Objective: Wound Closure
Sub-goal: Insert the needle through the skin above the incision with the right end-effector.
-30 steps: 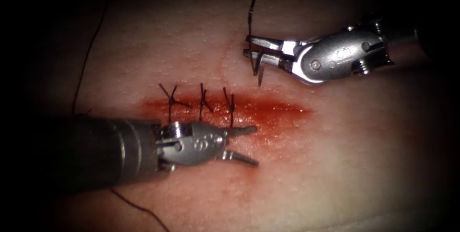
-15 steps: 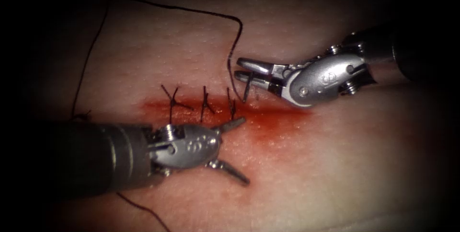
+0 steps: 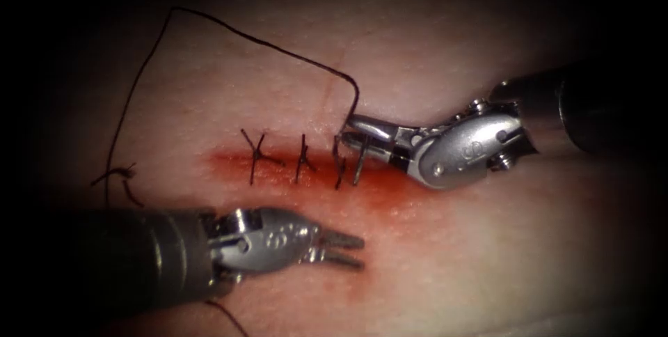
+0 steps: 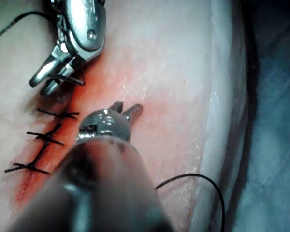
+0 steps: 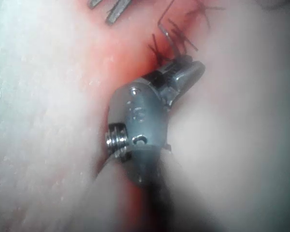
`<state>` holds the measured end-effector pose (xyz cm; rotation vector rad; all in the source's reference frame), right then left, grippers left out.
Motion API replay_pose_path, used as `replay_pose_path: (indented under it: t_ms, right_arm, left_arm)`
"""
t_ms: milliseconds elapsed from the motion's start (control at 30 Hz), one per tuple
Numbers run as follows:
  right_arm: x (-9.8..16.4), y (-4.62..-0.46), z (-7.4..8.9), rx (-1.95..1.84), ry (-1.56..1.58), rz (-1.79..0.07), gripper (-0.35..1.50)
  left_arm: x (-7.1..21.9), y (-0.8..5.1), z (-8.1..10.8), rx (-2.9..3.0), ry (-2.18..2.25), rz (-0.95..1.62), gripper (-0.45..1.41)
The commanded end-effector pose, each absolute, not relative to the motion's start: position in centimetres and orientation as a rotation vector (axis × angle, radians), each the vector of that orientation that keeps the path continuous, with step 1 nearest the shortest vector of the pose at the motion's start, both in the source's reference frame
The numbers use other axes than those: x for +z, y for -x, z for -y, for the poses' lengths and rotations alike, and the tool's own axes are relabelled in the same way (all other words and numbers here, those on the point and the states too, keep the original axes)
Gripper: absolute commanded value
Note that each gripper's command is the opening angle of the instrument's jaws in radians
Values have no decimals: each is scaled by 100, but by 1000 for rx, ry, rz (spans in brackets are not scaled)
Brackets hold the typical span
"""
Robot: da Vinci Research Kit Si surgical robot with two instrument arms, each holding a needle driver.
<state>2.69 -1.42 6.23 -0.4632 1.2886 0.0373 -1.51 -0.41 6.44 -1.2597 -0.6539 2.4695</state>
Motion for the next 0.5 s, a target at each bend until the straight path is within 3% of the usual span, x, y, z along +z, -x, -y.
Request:
replay_pose_path:
  t_ms: [33, 167, 500]
  right_arm:
    - [630, -277, 143, 35, 465, -1292, -35]
    - [640, -274, 151, 44, 456, -1284, -35]
    - [649, -265, 160, 54, 412, -1250, -35]
  left_arm:
    - [652, 156, 40, 2475, 1256, 642, 7]
    - [657, 150, 33, 2488, 1214, 583, 15]
    - [656, 148, 34, 2490, 1205, 573, 15]
